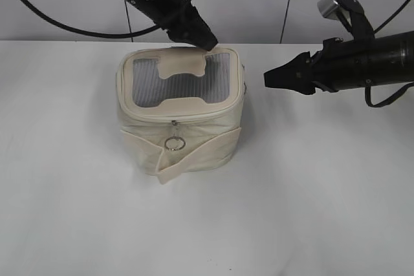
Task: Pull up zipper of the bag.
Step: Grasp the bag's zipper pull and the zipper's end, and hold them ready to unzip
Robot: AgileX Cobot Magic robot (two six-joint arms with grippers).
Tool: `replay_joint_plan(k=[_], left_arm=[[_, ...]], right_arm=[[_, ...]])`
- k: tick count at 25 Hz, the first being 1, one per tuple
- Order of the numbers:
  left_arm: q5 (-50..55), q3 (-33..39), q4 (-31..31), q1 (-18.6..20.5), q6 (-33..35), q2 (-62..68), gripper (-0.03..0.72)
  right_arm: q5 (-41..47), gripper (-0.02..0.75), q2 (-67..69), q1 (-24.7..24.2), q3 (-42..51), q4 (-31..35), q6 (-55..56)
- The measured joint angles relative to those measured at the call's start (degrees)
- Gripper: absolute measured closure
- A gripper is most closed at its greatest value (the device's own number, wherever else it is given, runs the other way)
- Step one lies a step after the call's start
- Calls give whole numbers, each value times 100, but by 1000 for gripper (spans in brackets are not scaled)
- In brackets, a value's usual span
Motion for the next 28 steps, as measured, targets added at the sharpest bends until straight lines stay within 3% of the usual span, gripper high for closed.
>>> replay_joint_plan(k=[8, 9, 12, 14, 22, 28], left_arm=[[18, -6, -29, 0, -206, 224, 353], [46, -6, -29, 0, -211, 224, 382], [110, -6, 4, 0, -231, 224, 593], [140, -12, 15, 0, -236, 230, 652], [141, -41, 15, 0, -253, 259, 655], [141, -41, 15, 0, -253, 259, 655]], right_arm=[[21, 349, 0, 0, 0, 7, -36], [25, 349, 0, 0, 0, 8, -36], [39, 349, 0, 0, 0, 13, -108], [39, 349, 0, 33, 0, 33, -271], [-580, 349, 0, 577, 0, 61, -966], [-706, 349, 107, 654, 0, 85, -1002]])
